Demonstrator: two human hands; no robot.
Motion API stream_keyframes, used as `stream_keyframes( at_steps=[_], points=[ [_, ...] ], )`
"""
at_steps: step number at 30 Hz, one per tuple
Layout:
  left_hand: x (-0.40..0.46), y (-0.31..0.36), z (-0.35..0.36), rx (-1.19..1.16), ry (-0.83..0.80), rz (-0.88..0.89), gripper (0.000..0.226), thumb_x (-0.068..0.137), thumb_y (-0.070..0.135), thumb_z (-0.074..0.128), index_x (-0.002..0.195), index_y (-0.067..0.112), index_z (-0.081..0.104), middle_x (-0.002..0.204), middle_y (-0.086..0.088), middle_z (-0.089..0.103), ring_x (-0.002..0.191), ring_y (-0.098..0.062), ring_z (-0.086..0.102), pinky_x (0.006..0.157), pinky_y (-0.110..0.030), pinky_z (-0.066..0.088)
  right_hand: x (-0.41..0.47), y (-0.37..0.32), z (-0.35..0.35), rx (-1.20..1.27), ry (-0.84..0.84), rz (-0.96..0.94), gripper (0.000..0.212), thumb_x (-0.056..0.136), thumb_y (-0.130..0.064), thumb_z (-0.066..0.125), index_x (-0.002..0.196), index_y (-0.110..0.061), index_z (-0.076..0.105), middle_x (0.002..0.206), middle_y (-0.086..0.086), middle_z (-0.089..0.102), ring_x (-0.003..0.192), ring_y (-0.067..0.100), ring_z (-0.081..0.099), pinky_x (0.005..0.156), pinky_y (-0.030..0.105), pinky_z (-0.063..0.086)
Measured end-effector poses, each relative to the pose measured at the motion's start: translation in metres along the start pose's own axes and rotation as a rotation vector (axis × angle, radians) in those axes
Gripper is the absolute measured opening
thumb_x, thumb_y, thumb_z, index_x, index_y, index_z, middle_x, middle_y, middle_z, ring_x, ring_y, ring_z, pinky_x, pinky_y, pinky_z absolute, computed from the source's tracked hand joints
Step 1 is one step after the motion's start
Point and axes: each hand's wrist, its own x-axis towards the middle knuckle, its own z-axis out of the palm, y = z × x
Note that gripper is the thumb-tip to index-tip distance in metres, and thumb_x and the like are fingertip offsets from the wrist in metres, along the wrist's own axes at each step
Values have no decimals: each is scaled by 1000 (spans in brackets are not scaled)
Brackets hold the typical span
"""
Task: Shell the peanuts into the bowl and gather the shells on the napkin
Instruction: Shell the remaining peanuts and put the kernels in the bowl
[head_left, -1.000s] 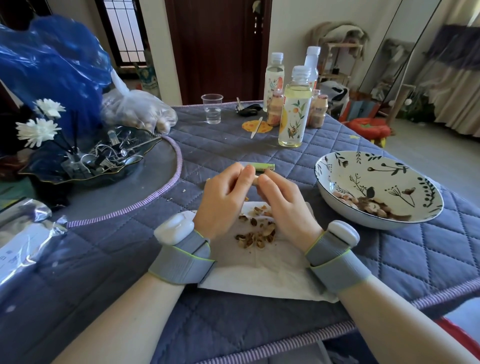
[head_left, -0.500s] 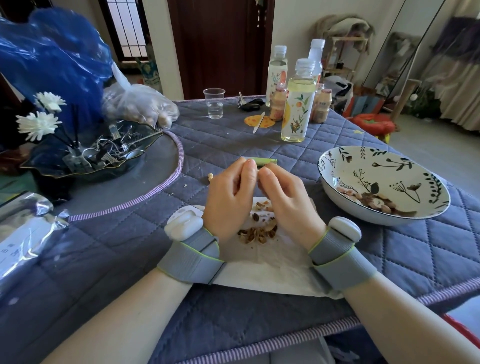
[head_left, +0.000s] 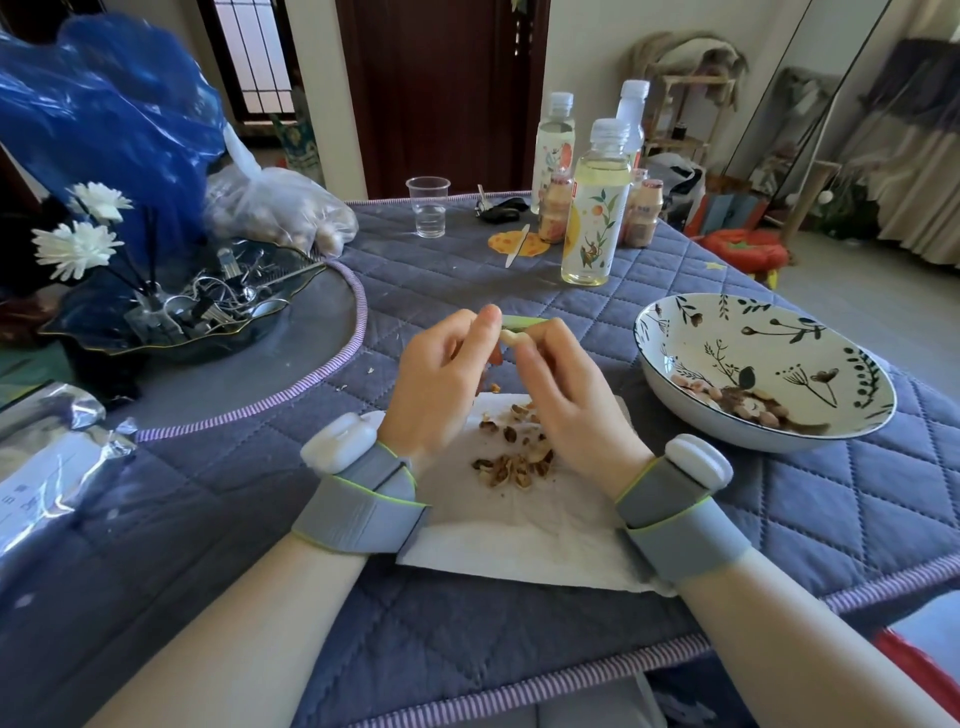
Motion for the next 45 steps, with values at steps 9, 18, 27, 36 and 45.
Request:
stream_keyframes(
  at_steps=[9, 18, 27, 36, 45],
  points=[
    [1, -7, -5, 148, -58, 78, 25, 89, 32, 44, 69, 21, 52, 48, 8, 40, 50, -11, 38, 48, -18, 34, -1, 4, 2, -236, 9, -94, 17, 92, -30, 38, 85, -19, 48, 71, -14, 42, 63, 5, 41, 67, 33, 35],
    [-2, -3, 0, 74, 32, 75, 23, 91, 19, 51, 69, 22, 57, 51, 9, 48, 48, -3, 42, 50, -10, 35, -1, 3, -1, -59, 6, -75, 27, 93, -22, 42, 79, -2, 53, 59, -9, 39, 54, 7, 36, 51, 15, 30],
    [-3, 0, 4, 12, 49, 19, 24, 89, 18, 56, 65, 20, 56, 45, 18, 53, 45, 1, 44, 48, -7, 34, -2, 2, 2, 3, -18, -41, 40, 91, -29, 42, 77, 6, 52, 61, 6, 40, 56, 9, 33, 53, 19, 30],
    [-2, 0, 3, -126, 29, -42, 25, 88, 18, 57, 63, 17, 59, 40, 15, 45, 41, -2, 33, 44, -11, 28, 1, 2, -3, 58, -22, -64, 25, 90, -22, 46, 74, -7, 56, 58, -11, 43, 52, 2, 38, 51, 11, 31],
    [-3, 1, 10, -129, 90, -8, 26, 90, 7, 51, 66, 16, 54, 41, 15, 52, 39, 1, 43, 41, -6, 32, 3, 4, 0, 207, -26, 14, 28, 90, -24, 43, 66, -14, 54, 49, -17, 49, 49, 0, 40, 50, 9, 30]
  ],
)
